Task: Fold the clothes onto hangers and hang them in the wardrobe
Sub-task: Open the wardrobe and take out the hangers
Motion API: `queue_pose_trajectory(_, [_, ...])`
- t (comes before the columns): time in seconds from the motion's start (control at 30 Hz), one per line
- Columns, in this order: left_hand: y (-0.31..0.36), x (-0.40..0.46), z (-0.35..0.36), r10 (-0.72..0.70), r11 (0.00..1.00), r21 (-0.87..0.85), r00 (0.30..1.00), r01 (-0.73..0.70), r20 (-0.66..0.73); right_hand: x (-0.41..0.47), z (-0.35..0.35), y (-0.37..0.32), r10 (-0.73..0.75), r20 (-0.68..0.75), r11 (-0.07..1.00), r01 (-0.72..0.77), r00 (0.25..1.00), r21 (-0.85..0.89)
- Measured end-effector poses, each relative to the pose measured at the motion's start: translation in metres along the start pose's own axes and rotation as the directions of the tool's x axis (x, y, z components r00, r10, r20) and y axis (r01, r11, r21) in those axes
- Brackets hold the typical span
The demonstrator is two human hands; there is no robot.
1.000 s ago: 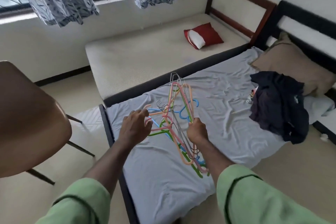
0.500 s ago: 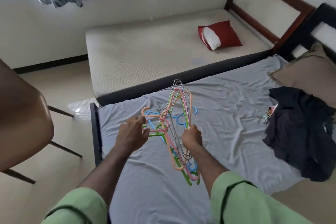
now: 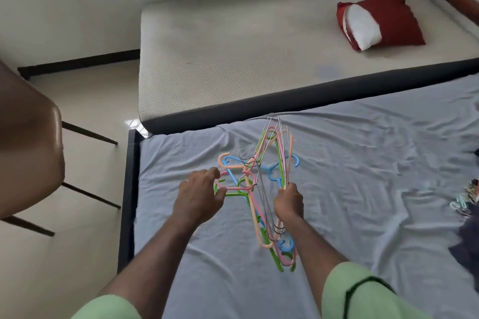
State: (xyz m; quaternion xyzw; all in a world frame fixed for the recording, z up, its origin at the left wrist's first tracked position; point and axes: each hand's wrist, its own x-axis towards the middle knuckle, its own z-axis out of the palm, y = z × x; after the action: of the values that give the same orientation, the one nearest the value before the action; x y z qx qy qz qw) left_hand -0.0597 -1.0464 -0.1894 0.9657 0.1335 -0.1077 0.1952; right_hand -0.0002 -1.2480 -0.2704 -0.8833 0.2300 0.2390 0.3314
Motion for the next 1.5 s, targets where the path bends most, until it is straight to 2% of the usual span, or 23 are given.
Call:
queue_pose_trajectory(0.2, [-0.017,0.041,0.044,-0.037,0.999,0.004,0.999,0.037,0.014,0.059,0.045,-0.038,-0.042,0.033,0.991,0.038,0.999,0.128])
queue_pose_trajectory(0.3, [-0.024,0.048,0.063,-0.073,0.996,-0.044,0.997,0.073,0.002,0.083,0.066,-0.049,-0.065,0.12,0.972,0.035,0.991,0.234])
queue_pose_trajectory(0.37, [-0.027,0.047,0.074,-0.083,0.995,-0.057,0.996,0.084,0.007,0.089,0.075,-0.044,-0.046,0.209,0.977,0.001,0.977,0.213])
queue_pose_trajectory(0.43, [-0.029,0.039,0.083,-0.086,0.995,-0.051,0.996,0.087,0.03,0.085,0.077,-0.03,-0.055,0.244,0.992,0.027,0.968,0.12])
queue_pose_trajectory(0.53, [-0.023,0.028,0.082,-0.072,0.997,-0.037,0.995,0.074,0.062,0.071,0.067,-0.006,-0.157,0.171,0.987,0.152,0.973,0.044])
queue_pose_trajectory(0.67, [-0.007,0.024,0.056,-0.06,0.996,-0.069,0.998,0.061,0.022,0.046,0.032,0.003,-0.302,0.018,0.953,0.302,0.953,0.038])
queue_pose_trajectory(0.93, [0.063,-0.007,-0.013,0.056,0.989,-0.133,0.998,-0.058,-0.013,-0.03,-0.066,-0.016,-0.523,-0.121,0.851,0.507,0.844,-0.138])
queue_pose_trajectory(1.03, [0.091,-0.031,-0.035,0.109,0.987,-0.121,0.994,-0.109,-0.01,-0.07,-0.101,-0.012,-0.558,-0.16,0.826,0.529,0.814,-0.193])
queue_pose_trajectory(1.2, [0.14,-0.068,-0.061,0.275,0.956,-0.1,0.961,-0.275,-0.013,-0.132,-0.159,0.018,-0.587,-0.221,0.802,0.523,0.779,-0.288])
queue_pose_trajectory(1.4, [0.219,-0.109,-0.065,0.456,0.89,-0.023,0.888,-0.456,0.055,-0.167,-0.231,0.079,-0.53,-0.324,0.839,0.426,0.784,-0.339])
queue_pose_trajectory(1.5, [0.26,-0.12,-0.065,0.488,0.873,-0.017,0.871,-0.488,0.052,-0.163,-0.264,0.102,-0.504,-0.365,0.853,0.384,0.783,-0.354])
